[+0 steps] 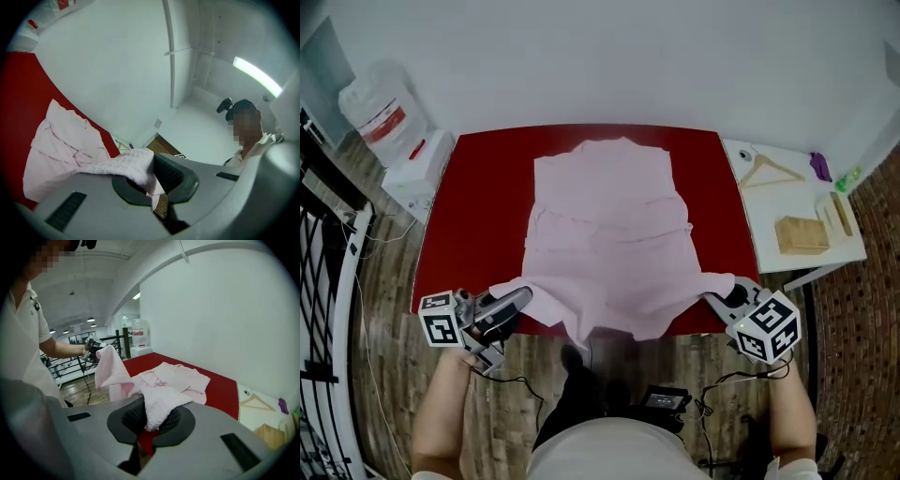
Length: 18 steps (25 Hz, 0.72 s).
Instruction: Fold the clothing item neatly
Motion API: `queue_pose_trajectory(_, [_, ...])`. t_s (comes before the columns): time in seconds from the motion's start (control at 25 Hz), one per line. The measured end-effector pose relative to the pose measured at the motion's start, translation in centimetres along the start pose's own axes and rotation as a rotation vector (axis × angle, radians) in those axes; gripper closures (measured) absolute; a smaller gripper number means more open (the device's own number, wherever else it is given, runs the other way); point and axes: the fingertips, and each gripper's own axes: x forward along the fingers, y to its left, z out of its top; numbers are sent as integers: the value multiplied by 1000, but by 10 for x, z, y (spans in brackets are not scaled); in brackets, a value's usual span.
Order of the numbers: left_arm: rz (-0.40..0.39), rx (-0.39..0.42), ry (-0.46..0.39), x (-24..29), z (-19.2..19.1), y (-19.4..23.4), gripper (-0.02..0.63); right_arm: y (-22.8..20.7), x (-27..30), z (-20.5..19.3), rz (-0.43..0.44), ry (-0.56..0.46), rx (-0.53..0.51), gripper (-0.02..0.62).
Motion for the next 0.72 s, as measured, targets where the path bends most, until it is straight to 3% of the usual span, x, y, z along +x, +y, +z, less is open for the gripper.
queue_pose_trajectory(0.28, [-127, 40, 92, 12, 63, 21, 595, -30, 23, 54, -74, -15, 50, 571])
queue_pose_trajectory(0.44, [-180, 67, 132, 21, 94, 34, 595, -44, 35, 83, -115, -8, 29, 571])
queue_pose_trajectory(0.72, [-224, 130, 171, 31, 139, 44, 595, -77, 50, 126, -153, 12, 2, 571])
